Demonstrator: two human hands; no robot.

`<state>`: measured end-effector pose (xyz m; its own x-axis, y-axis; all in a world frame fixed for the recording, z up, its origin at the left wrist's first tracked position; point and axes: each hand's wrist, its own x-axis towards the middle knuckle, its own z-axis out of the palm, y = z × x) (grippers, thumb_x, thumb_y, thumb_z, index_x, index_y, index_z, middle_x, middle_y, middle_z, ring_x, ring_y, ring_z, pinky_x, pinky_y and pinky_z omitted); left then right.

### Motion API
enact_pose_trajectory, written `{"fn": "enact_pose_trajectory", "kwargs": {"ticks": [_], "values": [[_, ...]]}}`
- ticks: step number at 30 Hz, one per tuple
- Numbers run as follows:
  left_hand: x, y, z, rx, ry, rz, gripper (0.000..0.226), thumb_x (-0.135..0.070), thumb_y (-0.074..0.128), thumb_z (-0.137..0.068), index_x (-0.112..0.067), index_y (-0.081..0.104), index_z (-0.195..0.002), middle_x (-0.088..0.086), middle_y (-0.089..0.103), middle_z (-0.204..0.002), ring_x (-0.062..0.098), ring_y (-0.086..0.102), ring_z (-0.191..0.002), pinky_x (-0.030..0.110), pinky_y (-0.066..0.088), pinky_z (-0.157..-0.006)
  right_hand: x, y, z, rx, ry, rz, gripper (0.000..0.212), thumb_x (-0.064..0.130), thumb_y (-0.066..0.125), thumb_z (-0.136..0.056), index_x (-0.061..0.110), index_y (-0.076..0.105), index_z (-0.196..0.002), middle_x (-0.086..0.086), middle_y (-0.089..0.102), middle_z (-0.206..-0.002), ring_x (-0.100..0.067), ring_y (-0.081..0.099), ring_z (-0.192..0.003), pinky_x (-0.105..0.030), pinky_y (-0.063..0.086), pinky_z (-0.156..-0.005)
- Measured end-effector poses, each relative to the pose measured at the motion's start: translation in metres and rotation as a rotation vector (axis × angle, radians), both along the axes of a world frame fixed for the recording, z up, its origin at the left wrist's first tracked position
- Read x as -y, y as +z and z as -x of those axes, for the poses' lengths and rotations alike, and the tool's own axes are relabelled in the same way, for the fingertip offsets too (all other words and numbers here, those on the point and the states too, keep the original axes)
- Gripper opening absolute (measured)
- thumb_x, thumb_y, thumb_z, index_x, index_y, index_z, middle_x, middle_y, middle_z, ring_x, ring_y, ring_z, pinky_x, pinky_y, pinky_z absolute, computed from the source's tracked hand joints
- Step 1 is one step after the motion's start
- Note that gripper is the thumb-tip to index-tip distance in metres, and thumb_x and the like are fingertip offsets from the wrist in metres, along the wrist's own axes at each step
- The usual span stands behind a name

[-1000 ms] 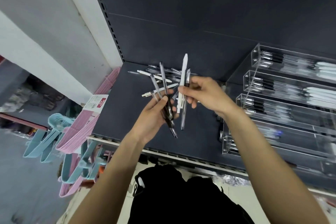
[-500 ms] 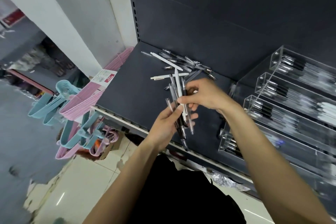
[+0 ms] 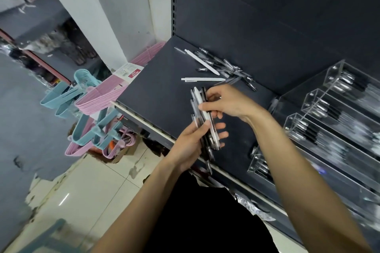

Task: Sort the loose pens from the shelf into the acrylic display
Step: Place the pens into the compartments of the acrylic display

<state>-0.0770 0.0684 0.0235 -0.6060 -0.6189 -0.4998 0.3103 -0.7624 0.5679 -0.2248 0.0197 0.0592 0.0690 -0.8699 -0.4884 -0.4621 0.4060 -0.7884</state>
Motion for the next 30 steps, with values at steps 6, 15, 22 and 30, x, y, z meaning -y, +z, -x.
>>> {"fn": "enact_pose_trajectory", "kwargs": {"ticks": [6,15,22,30], "values": [[-0.004,0.001,-0.003,-0.028,0.032,-0.024,0.022,-0.013,0.044,-0.099,-0.013,0.061,-0.113,0.003,0.074,-0.089,0.016,0.071,-0.080,0.030,0.059,-0.069,0.005,-0.003,0.004,-0.074,0.081,0.026,0.015,0.027,0.076,-0.077,0.018,0.065,-0.074,0.007,0.063,-0.065,-0.002,0.053,-0.059,-0.021,0.046,-0.060],[-0.007,0.001,-0.008,-0.074,0.020,-0.026,0.026,-0.009,0.047,-0.096,-0.012,0.058,-0.120,-0.001,0.070,-0.085,0.018,0.070,-0.084,0.035,0.059,-0.077,0.008,-0.004,0.004,-0.145,0.174,0.196,0.050,0.031,0.072,-0.081,0.031,0.053,-0.126,0.005,0.052,-0.118,-0.001,0.049,-0.085,-0.014,0.039,-0.081],[-0.009,-0.001,-0.014,-0.018,-0.119,0.053,0.027,-0.009,0.044,-0.099,-0.011,0.055,-0.124,0.002,0.064,-0.087,0.019,0.066,-0.085,0.039,0.056,-0.084,0.026,0.022,0.010,-0.379,0.657,0.258,0.029,0.041,0.067,-0.083,0.038,0.064,-0.112,0.015,0.060,-0.115,-0.010,0.045,-0.114,-0.027,0.035,-0.100],[-0.009,-0.002,-0.010,0.006,-0.224,0.147,0.027,-0.008,0.043,-0.099,-0.012,0.057,-0.122,0.001,0.064,-0.087,0.017,0.064,-0.081,0.038,0.055,-0.084,0.023,0.055,0.011,-0.313,0.635,0.330,0.014,0.024,0.074,-0.080,0.018,0.075,-0.093,0.000,0.069,-0.086,-0.024,0.055,-0.091,-0.032,0.040,-0.081]]}}
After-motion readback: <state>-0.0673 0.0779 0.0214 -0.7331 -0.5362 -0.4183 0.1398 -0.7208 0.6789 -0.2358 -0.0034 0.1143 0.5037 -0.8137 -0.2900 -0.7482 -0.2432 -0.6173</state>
